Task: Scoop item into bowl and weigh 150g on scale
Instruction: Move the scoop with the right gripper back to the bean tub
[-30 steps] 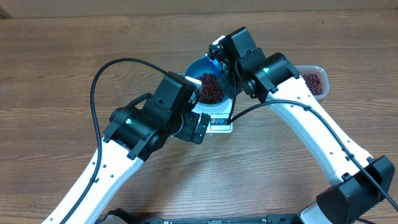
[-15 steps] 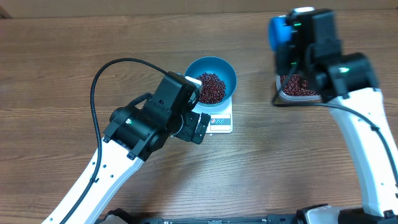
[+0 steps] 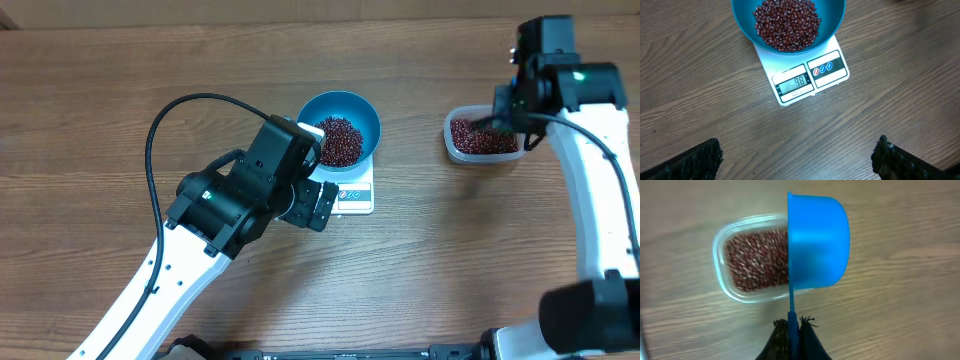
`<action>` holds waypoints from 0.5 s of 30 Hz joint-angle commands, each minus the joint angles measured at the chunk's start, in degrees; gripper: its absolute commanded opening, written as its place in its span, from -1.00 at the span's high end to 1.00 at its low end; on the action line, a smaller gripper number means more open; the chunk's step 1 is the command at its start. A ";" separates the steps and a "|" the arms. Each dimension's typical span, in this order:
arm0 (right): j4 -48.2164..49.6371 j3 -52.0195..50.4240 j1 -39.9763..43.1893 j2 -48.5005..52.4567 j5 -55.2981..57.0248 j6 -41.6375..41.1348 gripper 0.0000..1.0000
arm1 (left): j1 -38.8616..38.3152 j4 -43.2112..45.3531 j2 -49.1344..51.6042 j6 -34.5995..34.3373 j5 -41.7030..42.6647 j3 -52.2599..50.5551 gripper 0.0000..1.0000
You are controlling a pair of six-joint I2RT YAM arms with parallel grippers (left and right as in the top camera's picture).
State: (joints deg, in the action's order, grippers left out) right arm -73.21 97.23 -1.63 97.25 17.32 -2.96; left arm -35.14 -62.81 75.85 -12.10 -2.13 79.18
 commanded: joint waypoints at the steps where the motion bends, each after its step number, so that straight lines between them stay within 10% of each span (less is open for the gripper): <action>1: -0.13 1.07 -1.84 3.58 4.76 -0.33 0.93 | 0.35 0.02 -0.22 -0.59 0.24 0.15 -0.99; 15: -1.73 0.22 -5.46 6.97 9.68 -0.02 0.93 | 0.35 0.02 -0.22 -0.59 0.24 0.15 -0.99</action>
State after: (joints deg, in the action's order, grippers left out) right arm -74.61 97.23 -7.05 104.07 24.75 -2.94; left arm -35.14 -62.81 75.85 -12.08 -2.13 79.18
